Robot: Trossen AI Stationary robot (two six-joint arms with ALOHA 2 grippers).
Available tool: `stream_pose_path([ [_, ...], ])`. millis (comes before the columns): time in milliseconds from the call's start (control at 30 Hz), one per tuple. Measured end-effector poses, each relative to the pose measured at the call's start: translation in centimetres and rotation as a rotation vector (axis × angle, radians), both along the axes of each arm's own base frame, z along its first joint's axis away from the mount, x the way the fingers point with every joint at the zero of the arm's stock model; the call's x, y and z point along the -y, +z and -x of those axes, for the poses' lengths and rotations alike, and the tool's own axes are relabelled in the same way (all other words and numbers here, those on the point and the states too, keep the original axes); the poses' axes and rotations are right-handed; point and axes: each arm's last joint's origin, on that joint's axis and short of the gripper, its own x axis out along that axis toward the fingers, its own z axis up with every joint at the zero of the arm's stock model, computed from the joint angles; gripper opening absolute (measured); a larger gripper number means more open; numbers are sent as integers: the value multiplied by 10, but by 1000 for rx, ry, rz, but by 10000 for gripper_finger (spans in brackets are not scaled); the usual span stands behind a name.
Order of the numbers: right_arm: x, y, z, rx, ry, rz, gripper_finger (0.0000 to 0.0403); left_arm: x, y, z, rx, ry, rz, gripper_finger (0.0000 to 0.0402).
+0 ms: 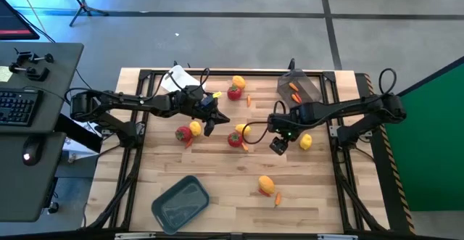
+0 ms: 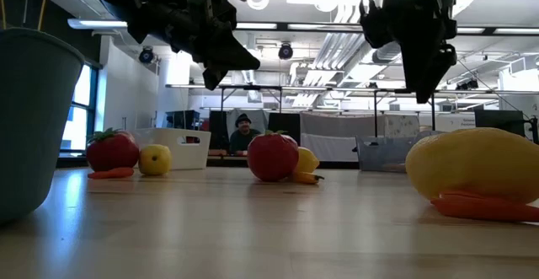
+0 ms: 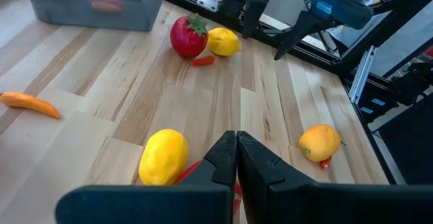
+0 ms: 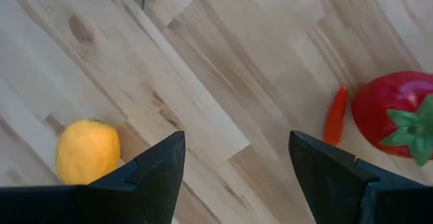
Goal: Sort produce into baskets
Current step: Put the red chili pepper into the black transparent bin
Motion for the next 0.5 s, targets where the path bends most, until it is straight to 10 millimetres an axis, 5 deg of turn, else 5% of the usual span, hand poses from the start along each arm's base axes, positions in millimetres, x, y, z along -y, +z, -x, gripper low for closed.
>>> stream_pose_path([
  [500, -18, 9, -24, 290, 248, 51, 254, 0, 0, 0, 0, 5, -2, 0],
])
